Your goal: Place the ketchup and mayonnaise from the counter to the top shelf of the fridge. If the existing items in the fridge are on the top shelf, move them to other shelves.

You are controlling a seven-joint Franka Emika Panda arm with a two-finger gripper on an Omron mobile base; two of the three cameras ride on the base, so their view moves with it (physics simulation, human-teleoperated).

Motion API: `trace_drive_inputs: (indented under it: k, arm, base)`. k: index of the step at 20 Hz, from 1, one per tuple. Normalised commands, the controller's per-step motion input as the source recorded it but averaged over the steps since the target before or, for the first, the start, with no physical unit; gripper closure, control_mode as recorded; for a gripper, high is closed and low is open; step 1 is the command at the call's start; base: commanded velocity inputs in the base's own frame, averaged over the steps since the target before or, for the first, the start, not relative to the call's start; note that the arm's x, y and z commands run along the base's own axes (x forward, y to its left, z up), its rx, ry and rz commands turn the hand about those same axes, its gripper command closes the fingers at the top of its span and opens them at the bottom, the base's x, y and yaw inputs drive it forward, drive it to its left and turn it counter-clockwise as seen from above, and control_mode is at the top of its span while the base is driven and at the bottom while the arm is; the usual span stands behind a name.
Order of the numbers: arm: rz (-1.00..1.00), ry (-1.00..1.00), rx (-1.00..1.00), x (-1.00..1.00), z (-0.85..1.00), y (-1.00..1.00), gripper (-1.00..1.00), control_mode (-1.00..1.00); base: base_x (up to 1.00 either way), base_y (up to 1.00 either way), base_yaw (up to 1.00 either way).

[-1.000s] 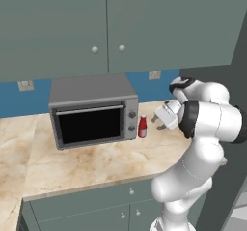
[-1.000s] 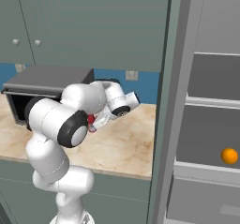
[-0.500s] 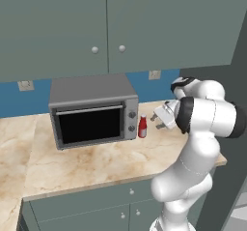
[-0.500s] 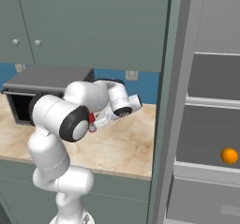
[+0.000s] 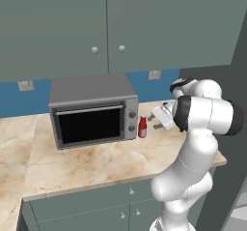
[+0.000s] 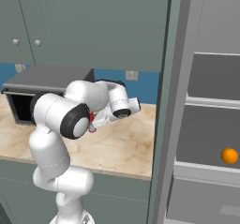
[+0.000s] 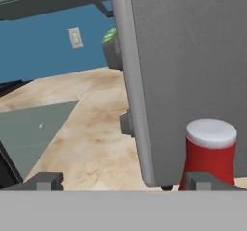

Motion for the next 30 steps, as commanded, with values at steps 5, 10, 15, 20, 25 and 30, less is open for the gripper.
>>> trace_drive_inputs:
  k: [5,10,15,20,25,30]
  arm:
    - [-0.01,0.0,0.05,0.0,-0.02,0.18,-1.0,-1.0]
    - [-0.02,0.0,0.04,0.0,-0.01,0.14,-1.0,-1.0]
    - [-0.04,0.0,0.02,0.0,0.0,0.02,-1.0,-1.0]
    - [-0.07,0.0,0.05,0.0,0.0,-0.14,-1.0,-1.0]
    - [-0.02,0.0,0.01,0.0,0.0,-0.06,-1.0,-1.0]
    - [-0.02,0.0,0.01,0.0,0.0,-0.15,-1.0,-1.0]
  base:
    - [0.0,0.0,0.0]
    - [0.0,0.0,0.0]
    - [0.0,0.0,0.0]
    - [0.0,0.0,0.0]
    - [0.0,0.0,0.0]
    - [0.0,0.0,0.0]
